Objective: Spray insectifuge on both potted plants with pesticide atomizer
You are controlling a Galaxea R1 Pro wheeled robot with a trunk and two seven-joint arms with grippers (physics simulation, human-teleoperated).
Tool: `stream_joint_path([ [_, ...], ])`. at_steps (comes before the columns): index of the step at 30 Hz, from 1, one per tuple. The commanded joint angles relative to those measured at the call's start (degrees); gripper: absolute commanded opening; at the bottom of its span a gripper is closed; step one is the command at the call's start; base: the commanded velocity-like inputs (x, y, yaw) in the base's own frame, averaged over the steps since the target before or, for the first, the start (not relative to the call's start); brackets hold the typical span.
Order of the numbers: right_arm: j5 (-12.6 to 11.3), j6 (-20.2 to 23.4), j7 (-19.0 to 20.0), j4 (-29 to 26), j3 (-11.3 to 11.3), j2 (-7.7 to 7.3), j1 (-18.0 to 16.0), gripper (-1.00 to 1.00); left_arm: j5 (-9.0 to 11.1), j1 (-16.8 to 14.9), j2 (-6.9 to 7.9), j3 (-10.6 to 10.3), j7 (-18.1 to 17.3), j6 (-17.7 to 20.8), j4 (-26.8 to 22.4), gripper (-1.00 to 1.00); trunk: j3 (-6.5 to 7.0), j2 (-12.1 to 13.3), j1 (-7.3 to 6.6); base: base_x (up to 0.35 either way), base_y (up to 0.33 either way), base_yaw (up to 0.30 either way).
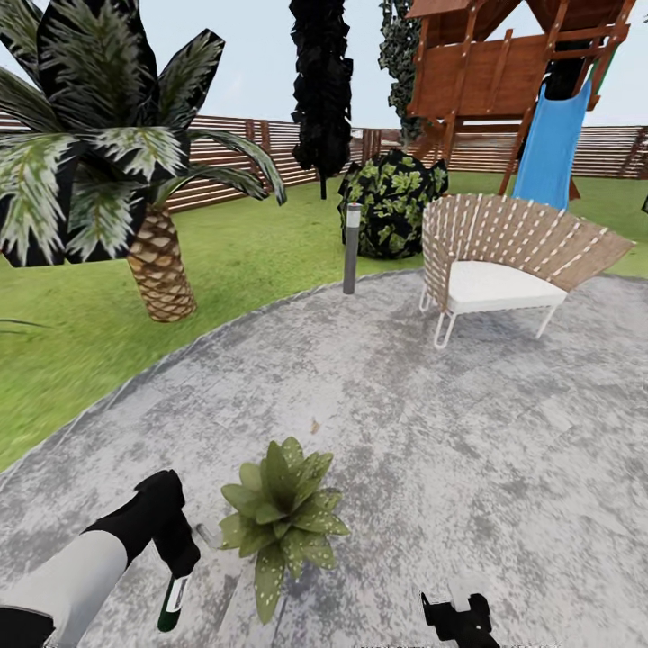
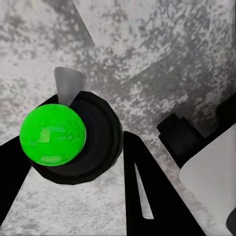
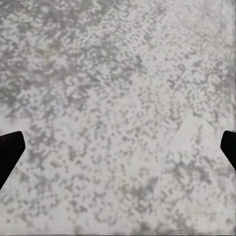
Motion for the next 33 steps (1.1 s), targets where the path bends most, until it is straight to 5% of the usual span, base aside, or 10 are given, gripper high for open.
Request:
stream_joint_path([
  [1, -0.22, -0.14, -0.29, 0.05, 0.48, 0.00, -0.02, 1.00, -0.18, -0.02, 0.13, -0.22, -0.44, 0.41, -0.13, -1.00, -0.05, -0.02, -0.01, 0.000, 0.000, -0.286],
  [6, -0.22, -0.09, -0.27, 0.09, 0.59, 0.11, -0.03, 1.00, -0.22, -0.07, 0.13, -0.69, -1.48, 0.35, -0.12, -1.00, -0.05, -0.02, -0.01, 0.000, 0.000, -0.170],
  [12, -0.04, -0.13, -0.06, 0.14, 0.66, 0.29, -0.02, 1.00, -0.10, -0.07, 0.08, -4.05, -1.76, 0.30, -0.04, -1.00, -0.05, -0.02, -0.01, -0.003, 0.000, -0.011],
  [33, 0.04, -0.13, -0.29, 0.14, 0.66, 0.09, -0.03, 1.00, -0.44, -1.14, 0.22, -4.28, -2.31, 1.01, -2.76, -1.00, -0.05, -0.02, -0.01, -0.065, 0.033, -0.070],
])
